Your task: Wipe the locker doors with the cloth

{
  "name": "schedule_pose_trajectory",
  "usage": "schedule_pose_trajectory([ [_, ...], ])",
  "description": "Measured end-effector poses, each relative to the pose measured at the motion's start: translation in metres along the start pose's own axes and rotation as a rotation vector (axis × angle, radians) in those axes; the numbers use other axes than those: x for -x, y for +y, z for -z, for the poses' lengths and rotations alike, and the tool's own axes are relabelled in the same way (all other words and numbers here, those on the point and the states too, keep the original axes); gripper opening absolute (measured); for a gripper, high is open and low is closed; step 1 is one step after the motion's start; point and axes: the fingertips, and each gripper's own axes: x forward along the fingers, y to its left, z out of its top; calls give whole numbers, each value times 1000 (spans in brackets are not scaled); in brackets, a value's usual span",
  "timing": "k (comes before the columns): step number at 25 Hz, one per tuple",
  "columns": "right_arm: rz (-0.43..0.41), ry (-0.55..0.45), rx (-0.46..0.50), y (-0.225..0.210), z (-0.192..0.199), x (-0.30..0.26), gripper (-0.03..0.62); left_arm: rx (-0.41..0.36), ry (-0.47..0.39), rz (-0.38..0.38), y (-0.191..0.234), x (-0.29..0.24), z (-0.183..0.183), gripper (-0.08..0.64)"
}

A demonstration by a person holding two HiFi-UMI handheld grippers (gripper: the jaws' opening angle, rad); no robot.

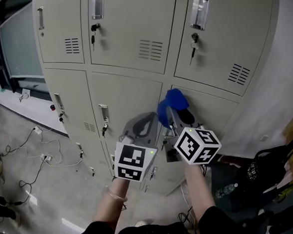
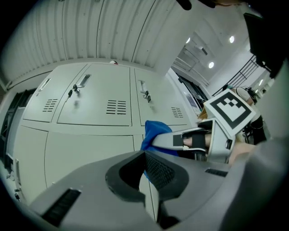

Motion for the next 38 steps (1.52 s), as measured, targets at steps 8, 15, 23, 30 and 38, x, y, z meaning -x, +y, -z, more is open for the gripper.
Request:
schedule_pose_trajectory([
  [8,-18,18,25,-3,-3,-19,95,6,4,-32,9,-6,6,6],
  [15,-9,39,29,-22,-3,-28,95,26,-1,-41,2,-17,8,6],
  [23,-20,39,29,-27,-4,-23,95,38,9,-32,-10,-23,14,6],
  [30,14,42,30,-43,-5,-10,95,46,16,-14,-22,-25,17,6],
  [38,91,36,40,-77,-14,20,95,61,13,71,-58,-42,18,6],
])
